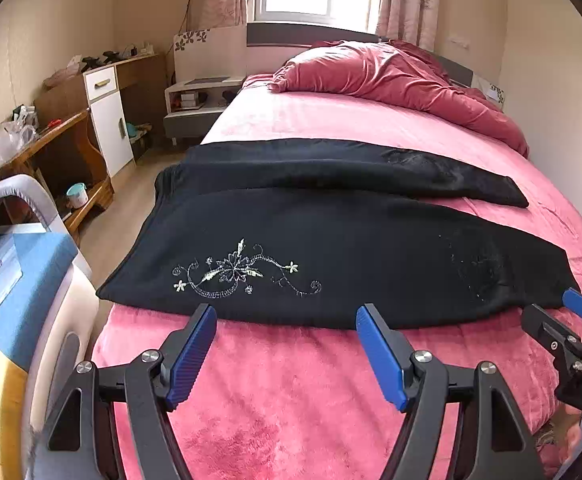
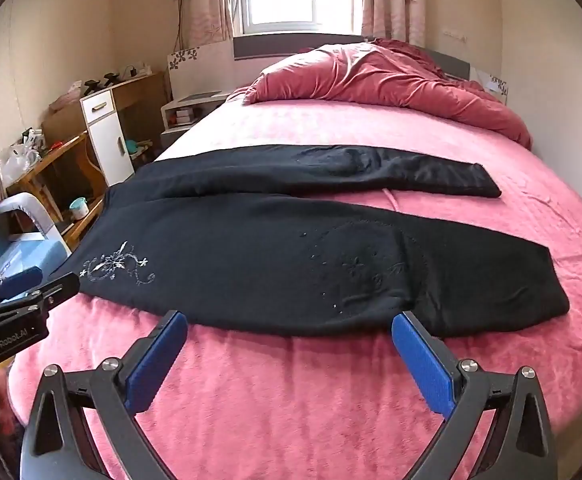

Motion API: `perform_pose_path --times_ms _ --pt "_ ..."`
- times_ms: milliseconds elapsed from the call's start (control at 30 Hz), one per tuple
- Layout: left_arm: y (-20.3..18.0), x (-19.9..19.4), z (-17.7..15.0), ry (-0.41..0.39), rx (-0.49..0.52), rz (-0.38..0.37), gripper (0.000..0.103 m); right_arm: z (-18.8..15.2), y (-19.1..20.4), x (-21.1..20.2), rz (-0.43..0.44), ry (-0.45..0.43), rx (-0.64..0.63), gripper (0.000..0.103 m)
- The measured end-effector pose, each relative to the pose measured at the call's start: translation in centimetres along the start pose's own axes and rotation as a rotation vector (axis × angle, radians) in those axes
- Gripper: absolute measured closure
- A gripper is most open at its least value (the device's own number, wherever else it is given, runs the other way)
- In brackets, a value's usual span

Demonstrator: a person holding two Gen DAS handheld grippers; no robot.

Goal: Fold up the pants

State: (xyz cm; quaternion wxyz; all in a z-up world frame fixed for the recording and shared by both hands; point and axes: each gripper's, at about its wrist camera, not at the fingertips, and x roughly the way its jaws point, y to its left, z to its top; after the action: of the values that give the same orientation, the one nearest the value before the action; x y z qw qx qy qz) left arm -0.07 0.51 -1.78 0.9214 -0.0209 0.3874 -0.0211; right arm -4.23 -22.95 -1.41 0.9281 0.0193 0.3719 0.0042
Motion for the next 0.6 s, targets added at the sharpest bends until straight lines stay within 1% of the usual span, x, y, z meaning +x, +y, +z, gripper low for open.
perform_pose_path --times_ms 200,333,600 --pt "0.4 0.5 0.0 0.023 -0.012 0.007 0.029 1.8 1.7 0.1 0.000 0.032 0.045 0.000" --pt "0.4 0.6 -0.1 0.019 -0.016 0.000 0.029 2.4 2.8 -0.5 -0.015 0.024 0.045 0.000" --pt "0.3 0.7 -0.3 0.033 -0.010 0.005 0.029 1.5 1.8 -0.4 -0.017 0.034 0.041 0.000"
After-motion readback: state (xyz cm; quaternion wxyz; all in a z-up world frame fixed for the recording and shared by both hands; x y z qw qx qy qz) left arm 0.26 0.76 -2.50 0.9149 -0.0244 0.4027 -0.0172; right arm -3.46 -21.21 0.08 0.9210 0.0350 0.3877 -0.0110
